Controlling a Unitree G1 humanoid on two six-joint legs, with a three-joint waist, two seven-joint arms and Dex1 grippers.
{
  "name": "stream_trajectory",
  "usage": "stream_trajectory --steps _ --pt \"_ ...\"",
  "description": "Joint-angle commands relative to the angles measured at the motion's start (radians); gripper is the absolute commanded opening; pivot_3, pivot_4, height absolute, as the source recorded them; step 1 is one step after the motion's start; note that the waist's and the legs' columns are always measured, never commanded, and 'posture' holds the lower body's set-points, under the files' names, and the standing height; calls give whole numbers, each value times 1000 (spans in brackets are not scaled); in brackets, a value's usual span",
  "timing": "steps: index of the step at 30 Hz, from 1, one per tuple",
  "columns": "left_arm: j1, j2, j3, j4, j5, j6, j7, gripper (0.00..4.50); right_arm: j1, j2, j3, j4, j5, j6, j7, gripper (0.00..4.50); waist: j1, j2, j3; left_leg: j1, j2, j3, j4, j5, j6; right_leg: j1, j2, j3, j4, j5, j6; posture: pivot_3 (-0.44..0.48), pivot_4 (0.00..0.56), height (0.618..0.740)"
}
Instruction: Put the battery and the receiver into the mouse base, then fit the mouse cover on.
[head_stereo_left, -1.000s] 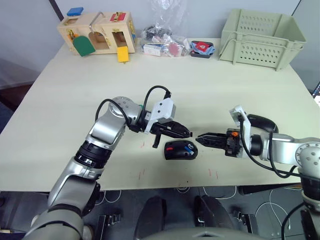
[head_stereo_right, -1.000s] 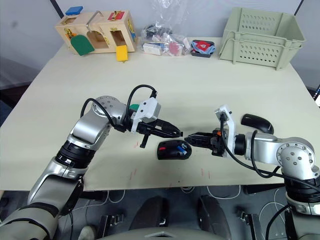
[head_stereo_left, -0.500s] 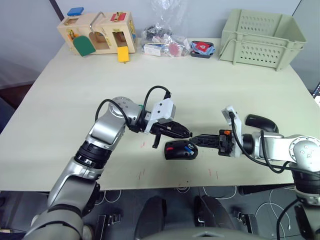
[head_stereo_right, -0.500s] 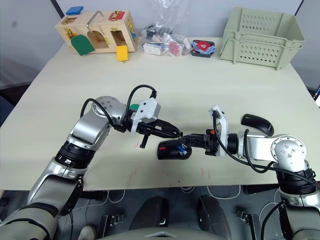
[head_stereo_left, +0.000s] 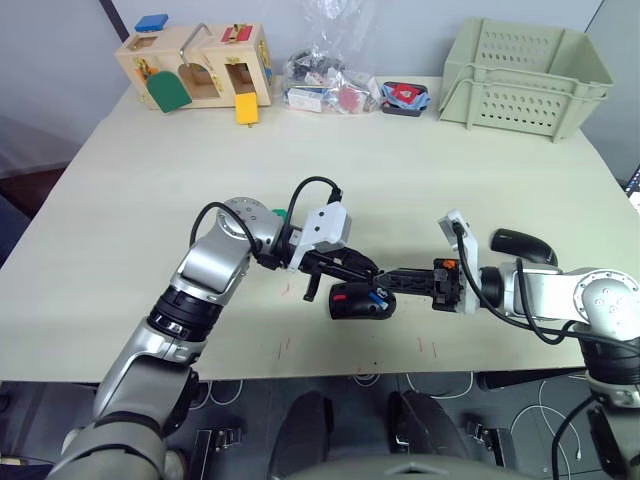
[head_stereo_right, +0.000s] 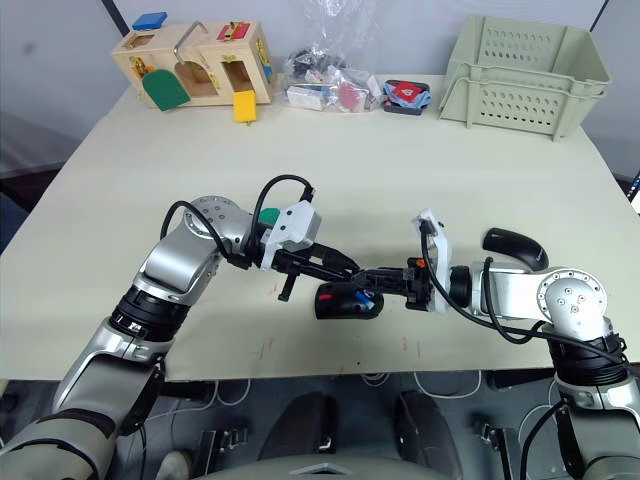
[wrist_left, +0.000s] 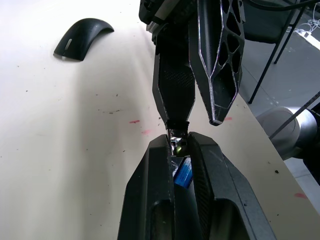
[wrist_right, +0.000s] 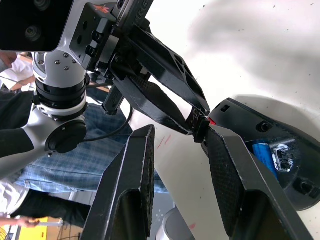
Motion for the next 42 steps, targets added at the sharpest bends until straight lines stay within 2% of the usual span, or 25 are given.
stream_trajectory --steps 1,13,14,15,17,31,33,34,37,42 --pt "1 -1 -11 -28 4 -15 -3 1 -8 1 -1 -32 30 -20 1 1632 0 0 0 0 0 0 0 0 0 0 0 0 0 0 0 0 150 740" --pt "6 -4 -16 -13 22 -37 0 1 -10 -4 14 -36 50 -20 -3 1632 0 0 0 0 0 0 0 0 0 0 0 0 0 0 0 0 150 740" --pt "6 -3 -17 -12 23 -39 -1 1 -11 -3 14 -35 51 -21 -4 1118 0 0 0 0 0 0 0 0 0 0 0 0 0 0 0 0 150 740" --pt "6 -3 -18 -12 24 -40 -1 1 -12 -3 14 -34 52 -21 -4 897 0 0 0 0 0 0 0 0 0 0 0 0 0 0 0 0 150 740" --pt "6 -6 -16 -11 21 -38 1 1 -12 -5 16 -33 53 -23 -7 59 0 0 0 0 0 0 0 0 0 0 0 0 0 0 0 0 150 740" --pt "7 -8 -15 2 27 -50 2 1 -10 -11 19 -29 49 -24 -15 59 0 0 0 0 0 0 0 0 0 0 0 0 0 0 0 0 150 740" --pt "7 -15 -7 7 26 -56 14 995 -7 -12 15 -34 42 -26 -8 0 0 0 0 0 0 0 0 0 0 0 0 0 0 0 0 0 150 740" --pt "6 -18 -3 10 27 -58 21 1166 -5 -13 13 -37 40 -26 -4 0 0 0 0 0 0 0 0 0 0 0 0 0 0 0 0 0 150 740" --pt "11 -18 13 14 12 -59 20 2570 10 -22 1 -52 30 -31 13 0 0 0 0 0 0 0 0 0 0 0 0 0 0 0 0 0 150 740" --pt "53 13 48 -17 -28 -42 5 4476 66 -60 -39 -112 -29 -57 81 0 0 0 0 0 0 0 0 0 0 0 0 0 0 0 0 0 150 740"
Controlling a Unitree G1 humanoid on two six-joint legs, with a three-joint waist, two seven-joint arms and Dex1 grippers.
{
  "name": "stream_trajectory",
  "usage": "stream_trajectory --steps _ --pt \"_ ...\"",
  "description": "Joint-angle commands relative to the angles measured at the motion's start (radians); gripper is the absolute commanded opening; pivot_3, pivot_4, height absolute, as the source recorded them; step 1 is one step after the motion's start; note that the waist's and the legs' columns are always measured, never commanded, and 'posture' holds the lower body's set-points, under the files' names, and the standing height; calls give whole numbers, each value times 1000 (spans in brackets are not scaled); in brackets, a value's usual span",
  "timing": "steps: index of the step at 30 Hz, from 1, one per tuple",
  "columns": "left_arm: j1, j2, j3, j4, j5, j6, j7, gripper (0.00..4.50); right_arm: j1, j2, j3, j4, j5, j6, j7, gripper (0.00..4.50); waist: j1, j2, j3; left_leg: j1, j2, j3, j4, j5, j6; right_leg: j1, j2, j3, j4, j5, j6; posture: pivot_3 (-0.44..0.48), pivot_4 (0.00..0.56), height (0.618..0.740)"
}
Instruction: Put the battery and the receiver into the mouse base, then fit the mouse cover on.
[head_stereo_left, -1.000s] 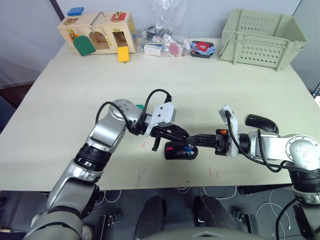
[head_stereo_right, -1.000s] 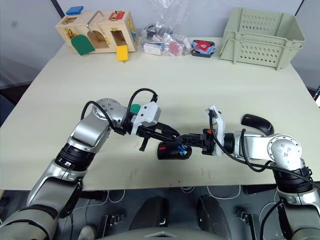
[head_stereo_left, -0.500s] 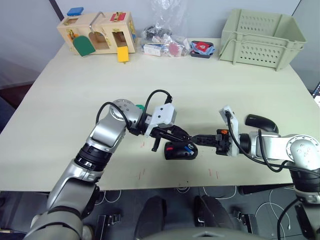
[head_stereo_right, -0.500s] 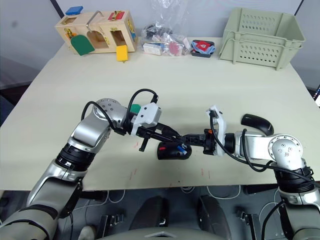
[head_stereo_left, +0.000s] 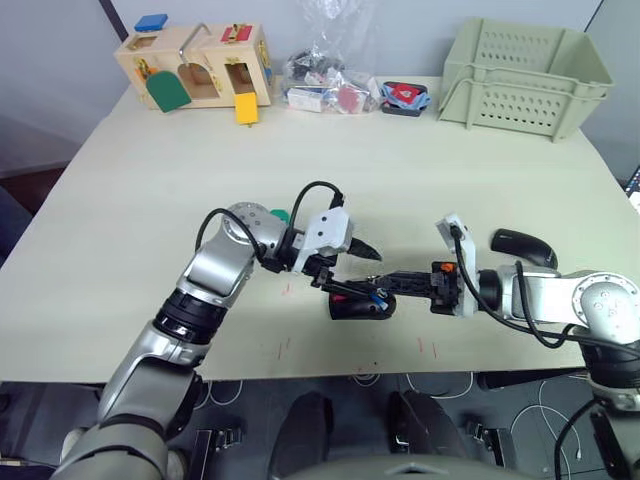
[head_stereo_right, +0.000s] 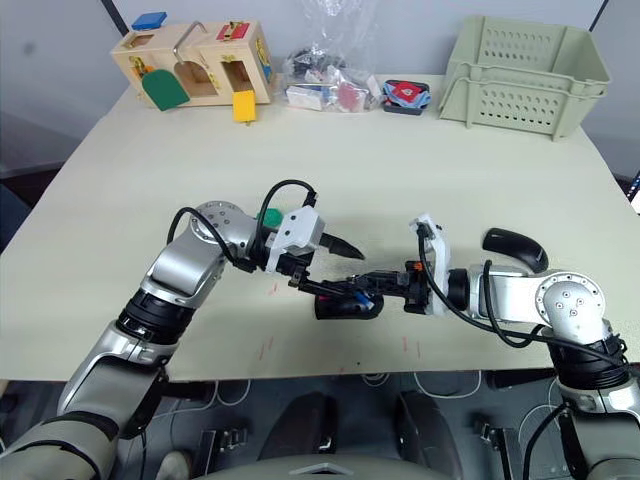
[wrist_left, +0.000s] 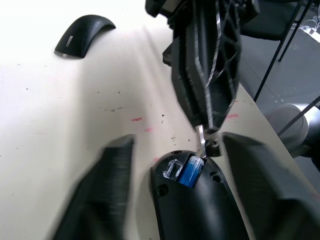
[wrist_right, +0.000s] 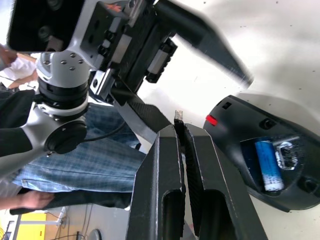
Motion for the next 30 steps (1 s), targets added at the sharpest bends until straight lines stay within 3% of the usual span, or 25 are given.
stream_trajectory --steps 1,8,19,24,30 --pt "33 26 45 -47 -40 8 -8 4476 42 -35 -64 -87 -66 -45 86 0 0 0 0 0 0 0 0 0 0 0 0 0 0 0 0 0 150 740" --pt "120 57 76 -100 -56 24 30 4476 247 -133 -136 -254 -390 -218 355 0 2 0 0 0 0 -1 0 0 0 0 0 0 0 0 0 0 150 740" --pt "191 65 54 -135 -10 -6 99 4476 538 -138 -187 -247 -1002 -853 762 0 2 0 0 2 0 1 2 0 0 0 1 0 1 -2 4 0 150 740" --pt "174 58 36 -127 6 13 120 4476 579 -135 -209 -178 -1135 -1073 889 0 2 0 0 1 0 2 4 0 0 1 1 0 1 -2 3 0 150 740" --pt "168 41 13 -99 41 4 139 4476 615 -114 -239 -126 -1158 -1205 984 0 3 0 0 1 0 2 5 0 0 1 1 0 2 0 1 0 150 740"
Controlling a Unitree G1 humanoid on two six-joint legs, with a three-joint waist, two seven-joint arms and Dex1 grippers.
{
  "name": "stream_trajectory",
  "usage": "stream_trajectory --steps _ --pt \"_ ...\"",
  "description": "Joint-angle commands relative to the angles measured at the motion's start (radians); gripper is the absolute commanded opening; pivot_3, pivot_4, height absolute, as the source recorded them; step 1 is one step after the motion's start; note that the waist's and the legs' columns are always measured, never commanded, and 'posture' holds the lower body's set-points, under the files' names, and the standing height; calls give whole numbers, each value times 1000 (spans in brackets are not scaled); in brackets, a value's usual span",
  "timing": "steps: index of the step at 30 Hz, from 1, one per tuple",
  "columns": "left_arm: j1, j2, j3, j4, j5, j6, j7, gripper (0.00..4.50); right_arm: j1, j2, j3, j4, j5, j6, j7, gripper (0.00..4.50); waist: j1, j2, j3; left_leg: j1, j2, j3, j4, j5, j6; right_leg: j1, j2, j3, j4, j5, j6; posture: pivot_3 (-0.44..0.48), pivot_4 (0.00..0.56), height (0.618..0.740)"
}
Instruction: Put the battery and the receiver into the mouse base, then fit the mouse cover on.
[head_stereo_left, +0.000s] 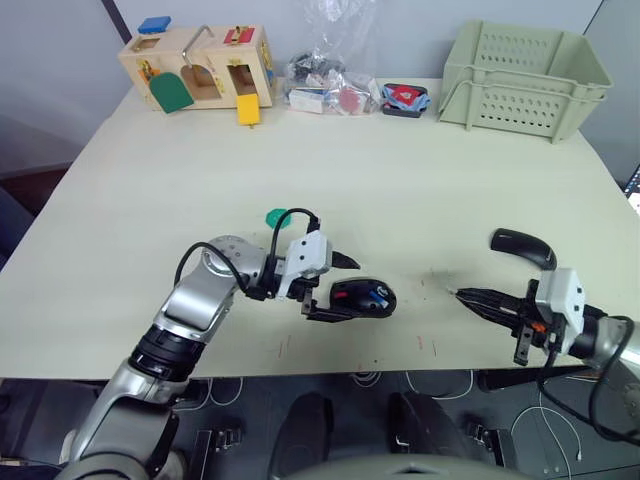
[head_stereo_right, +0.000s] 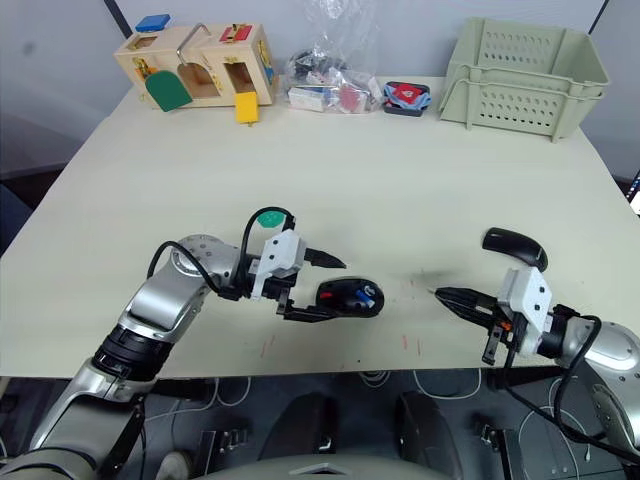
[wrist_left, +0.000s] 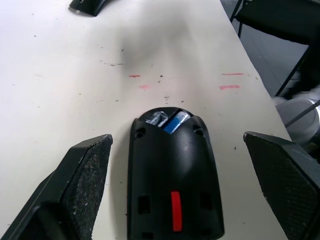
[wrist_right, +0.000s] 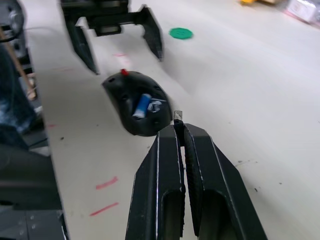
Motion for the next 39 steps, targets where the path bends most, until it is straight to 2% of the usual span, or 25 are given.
stream_trajectory --steps 1,15,24,25,26,28,33,39 --pt "-15 -11 -15 2 18 -9 13 4476 15 3 -31 10 -20 -77 43 0 0 0 0 0 0 0 0 0 0 0 0 0 0 0 0 0 150 740" --pt "-21 -70 -92 117 122 -78 39 4476 6 46 -24 44 -12 -137 96 0 1 0 0 1 0 -1 3 0 0 2 0 0 1 0 -1 0 150 740" --pt "-25 -109 -102 163 137 -105 43 4476 19 41 -34 30 -6 -134 102 0 1 0 0 1 0 -1 4 0 0 2 0 -1 1 0 -1 0 150 740" --pt "-24 -111 -101 163 136 -103 42 3981 20 40 -34 27 -4 -132 103 0 1 0 0 1 0 -1 4 0 0 2 0 -1 1 0 -1 0 150 740" --pt "-22 -112 -101 162 134 -98 39 3719 21 38 -34 25 -4 -130 103 0 1 0 0 1 0 -1 4 0 0 2 0 -1 1 0 -1 0 150 740" --pt "-19 -112 -103 164 139 -101 40 2924 23 35 -33 22 -3 -127 104 0 1 0 0 1 0 -1 4 0 0 3 0 -1 1 0 -1 0 150 740" --pt "-17 -107 -104 164 144 -88 43 2934 13 26 -28 -1 4 -75 68 0 1 1 0 1 0 -1 4 0 0 3 0 -1 1 0 -1 0 150 740" --pt "-27 -101 -116 148 159 -74 42 2934 -56 -52 -14 -157 110 247 -70 0 1 1 -1 1 0 -1 4 0 0 3 0 -1 2 0 -1 0 150 740"
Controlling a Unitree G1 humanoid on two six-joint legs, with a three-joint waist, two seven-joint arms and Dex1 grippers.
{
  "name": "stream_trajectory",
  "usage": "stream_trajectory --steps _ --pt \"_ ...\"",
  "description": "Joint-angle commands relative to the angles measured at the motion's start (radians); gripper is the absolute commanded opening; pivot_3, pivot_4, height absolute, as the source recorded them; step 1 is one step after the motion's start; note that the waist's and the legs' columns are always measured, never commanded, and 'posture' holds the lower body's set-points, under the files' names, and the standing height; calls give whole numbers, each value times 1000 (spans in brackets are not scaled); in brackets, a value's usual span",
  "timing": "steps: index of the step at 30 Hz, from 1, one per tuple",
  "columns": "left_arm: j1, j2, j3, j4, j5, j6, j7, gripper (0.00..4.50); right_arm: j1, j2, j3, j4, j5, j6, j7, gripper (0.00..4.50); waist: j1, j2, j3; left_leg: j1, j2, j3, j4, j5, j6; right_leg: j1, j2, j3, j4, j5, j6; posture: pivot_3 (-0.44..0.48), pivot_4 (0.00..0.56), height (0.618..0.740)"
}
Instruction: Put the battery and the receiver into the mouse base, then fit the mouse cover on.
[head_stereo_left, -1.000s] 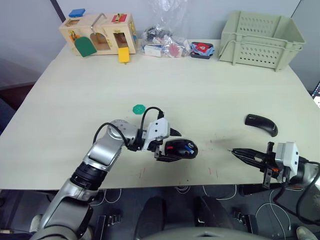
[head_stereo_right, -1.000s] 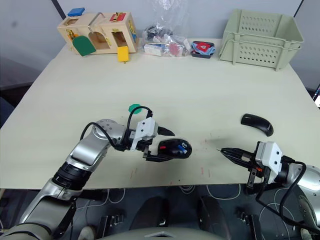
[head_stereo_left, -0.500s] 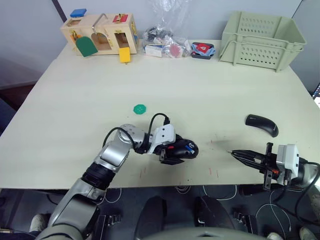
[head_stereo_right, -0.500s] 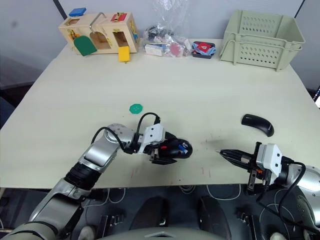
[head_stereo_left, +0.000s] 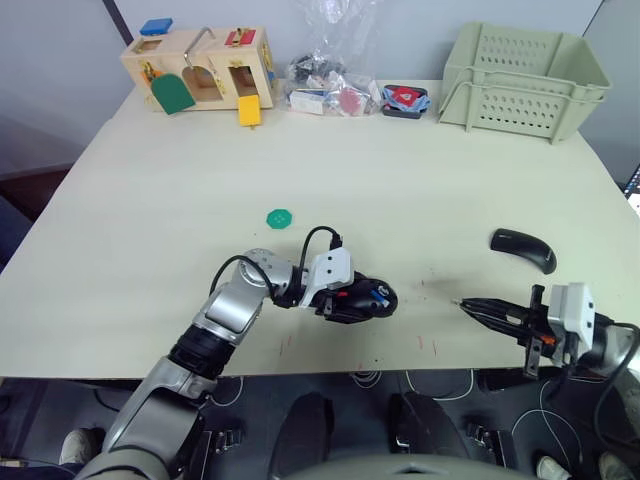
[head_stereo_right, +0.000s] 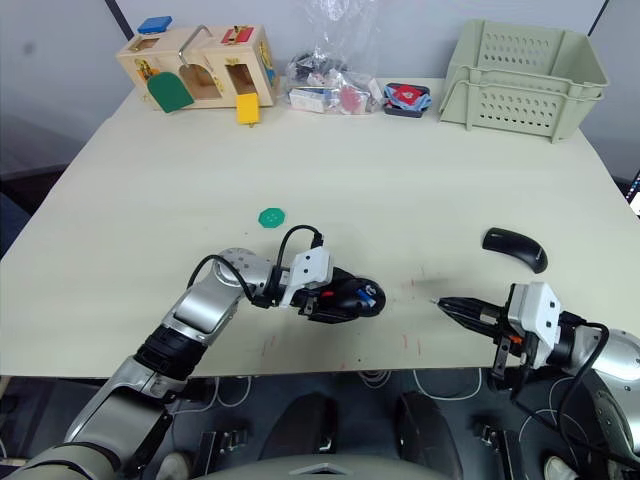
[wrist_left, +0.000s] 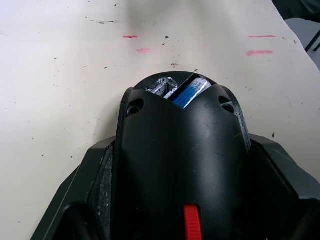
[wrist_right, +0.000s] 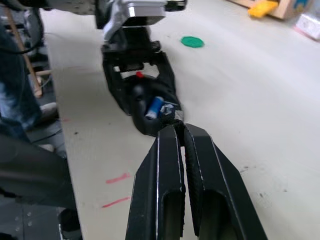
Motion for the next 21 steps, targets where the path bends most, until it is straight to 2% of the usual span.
stream_trajectory --steps 1,7,13,21 --pt "-12 4 -21 -21 24 4 -3 2934 -52 -43 -11 -113 106 173 -73 0 0 0 0 0 0 0 0 0 0 0 0 0 0 0 0 0 150 740" --pt "-40 -18 -22 -11 39 23 11 2934 -248 -132 8 -226 322 534 -257 0 3 0 0 -1 0 -1 0 0 0 0 0 -1 0 0 -1 0 150 740" --pt "-42 -31 -23 -9 37 50 10 2934 -432 -240 72 -225 467 883 -419 0 1 0 0 -2 -1 -1 1 0 0 0 -1 0 -1 0 -1 0 150 740" --pt "-68 -69 -40 50 64 37 28 2934 -770 -126 158 -65 620 1194 -615 0 1 0 0 -2 0 -1 1 0 0 0 -1 0 -1 1 -1 0 150 740"
